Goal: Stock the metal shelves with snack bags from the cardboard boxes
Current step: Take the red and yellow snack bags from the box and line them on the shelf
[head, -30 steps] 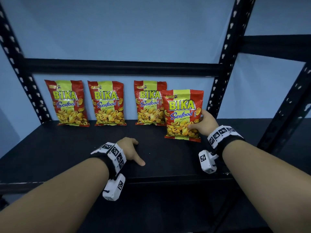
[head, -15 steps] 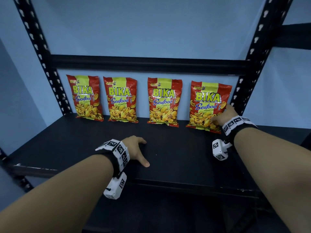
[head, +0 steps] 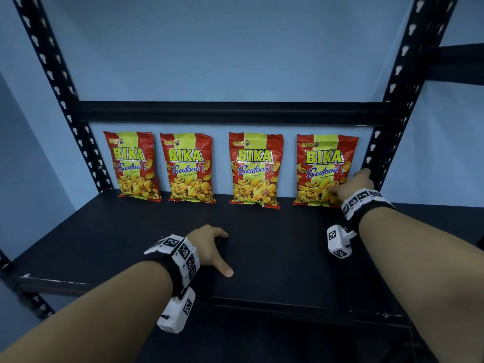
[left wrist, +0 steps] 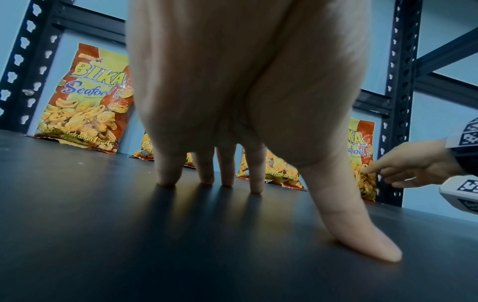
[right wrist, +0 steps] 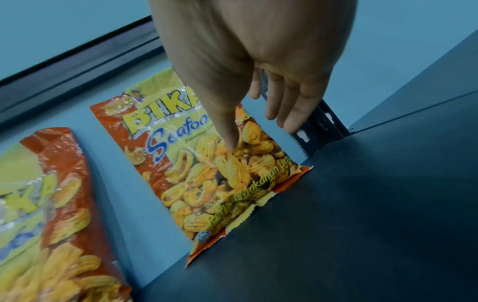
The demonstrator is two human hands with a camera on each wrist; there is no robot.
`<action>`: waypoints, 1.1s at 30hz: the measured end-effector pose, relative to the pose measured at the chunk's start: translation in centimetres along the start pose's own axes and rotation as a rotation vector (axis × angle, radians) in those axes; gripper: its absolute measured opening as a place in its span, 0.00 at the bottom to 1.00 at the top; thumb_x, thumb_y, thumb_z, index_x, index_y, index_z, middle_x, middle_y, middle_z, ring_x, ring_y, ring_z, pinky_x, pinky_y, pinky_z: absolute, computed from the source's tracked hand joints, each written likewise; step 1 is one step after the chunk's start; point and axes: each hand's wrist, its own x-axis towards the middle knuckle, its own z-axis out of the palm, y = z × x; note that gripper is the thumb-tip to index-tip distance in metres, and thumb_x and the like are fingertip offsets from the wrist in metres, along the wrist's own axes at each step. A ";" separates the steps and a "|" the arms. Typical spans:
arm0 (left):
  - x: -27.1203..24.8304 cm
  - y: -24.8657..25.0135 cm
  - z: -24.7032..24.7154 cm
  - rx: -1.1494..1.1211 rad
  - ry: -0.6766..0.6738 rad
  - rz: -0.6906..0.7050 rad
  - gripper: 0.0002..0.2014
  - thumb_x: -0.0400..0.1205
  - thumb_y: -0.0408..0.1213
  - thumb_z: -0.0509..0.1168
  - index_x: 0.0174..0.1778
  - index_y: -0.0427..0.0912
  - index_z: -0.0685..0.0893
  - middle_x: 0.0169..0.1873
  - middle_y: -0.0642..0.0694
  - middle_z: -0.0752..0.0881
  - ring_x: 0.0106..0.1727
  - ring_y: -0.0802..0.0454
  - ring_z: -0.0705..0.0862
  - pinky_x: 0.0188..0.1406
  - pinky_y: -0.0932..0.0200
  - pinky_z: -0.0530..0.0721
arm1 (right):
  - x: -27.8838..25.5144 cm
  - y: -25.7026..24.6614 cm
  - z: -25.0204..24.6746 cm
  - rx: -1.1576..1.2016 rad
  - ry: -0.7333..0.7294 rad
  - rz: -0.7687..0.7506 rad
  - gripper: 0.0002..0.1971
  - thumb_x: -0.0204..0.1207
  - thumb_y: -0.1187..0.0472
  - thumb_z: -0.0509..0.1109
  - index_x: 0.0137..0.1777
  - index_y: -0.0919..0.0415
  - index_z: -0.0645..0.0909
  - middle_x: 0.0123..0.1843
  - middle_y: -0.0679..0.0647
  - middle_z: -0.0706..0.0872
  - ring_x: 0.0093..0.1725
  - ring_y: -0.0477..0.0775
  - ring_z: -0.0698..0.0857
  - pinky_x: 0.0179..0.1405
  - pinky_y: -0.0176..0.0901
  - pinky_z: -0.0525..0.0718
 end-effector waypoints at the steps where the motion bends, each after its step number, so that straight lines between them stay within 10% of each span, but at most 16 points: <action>1: 0.0 0.1 -0.1 0.009 -0.003 0.002 0.55 0.61 0.54 0.89 0.84 0.55 0.71 0.80 0.49 0.69 0.80 0.45 0.73 0.77 0.49 0.76 | -0.3 0.0 0.1 0.000 0.018 -0.019 0.44 0.66 0.55 0.89 0.75 0.68 0.67 0.67 0.65 0.82 0.65 0.68 0.84 0.60 0.61 0.88; 5: -0.2 0.3 -0.3 0.036 -0.021 0.012 0.55 0.61 0.57 0.88 0.84 0.54 0.70 0.80 0.48 0.69 0.79 0.44 0.74 0.77 0.48 0.76 | -3.9 -1.6 0.0 -0.113 -0.076 -0.127 0.21 0.70 0.50 0.84 0.52 0.61 0.80 0.38 0.56 0.82 0.37 0.57 0.84 0.37 0.49 0.88; 8: -0.5 0.3 -0.5 0.034 -0.026 0.037 0.54 0.62 0.57 0.87 0.85 0.53 0.70 0.81 0.48 0.70 0.79 0.45 0.74 0.76 0.49 0.77 | -8.1 -2.9 0.4 -0.192 -0.257 -0.228 0.18 0.70 0.47 0.83 0.38 0.62 0.85 0.32 0.58 0.85 0.33 0.58 0.85 0.42 0.55 0.92; 13: -1.4 -0.4 -0.4 0.021 0.022 0.109 0.44 0.69 0.58 0.83 0.81 0.50 0.75 0.75 0.51 0.78 0.73 0.49 0.79 0.69 0.55 0.79 | -16.8 -3.5 1.7 -0.184 -0.435 -0.313 0.18 0.71 0.45 0.83 0.46 0.60 0.86 0.39 0.55 0.90 0.40 0.54 0.88 0.43 0.49 0.87; 19: -5.4 -4.5 -0.2 -0.041 0.316 0.308 0.10 0.78 0.54 0.76 0.46 0.54 0.86 0.39 0.58 0.87 0.45 0.60 0.86 0.51 0.51 0.89 | -27.4 -3.4 4.7 -0.061 -0.318 -0.416 0.12 0.75 0.46 0.79 0.44 0.51 0.82 0.40 0.47 0.87 0.41 0.48 0.86 0.41 0.45 0.84; 27: -11.6 -13.5 6.0 -0.006 0.443 0.560 0.10 0.81 0.50 0.70 0.38 0.53 0.80 0.30 0.57 0.80 0.32 0.59 0.79 0.35 0.58 0.81 | -40.3 0.1 9.5 0.069 -0.180 -0.545 0.11 0.80 0.52 0.75 0.38 0.48 0.77 0.28 0.44 0.81 0.31 0.45 0.82 0.28 0.43 0.81; 33: -11.4 -18.4 13.7 -0.028 0.229 0.484 0.08 0.82 0.50 0.69 0.42 0.54 0.80 0.33 0.58 0.78 0.35 0.60 0.79 0.32 0.63 0.76 | -45.2 7.1 14.4 -0.016 -0.366 -0.430 0.12 0.80 0.52 0.74 0.37 0.47 0.77 0.27 0.44 0.81 0.30 0.45 0.82 0.27 0.45 0.82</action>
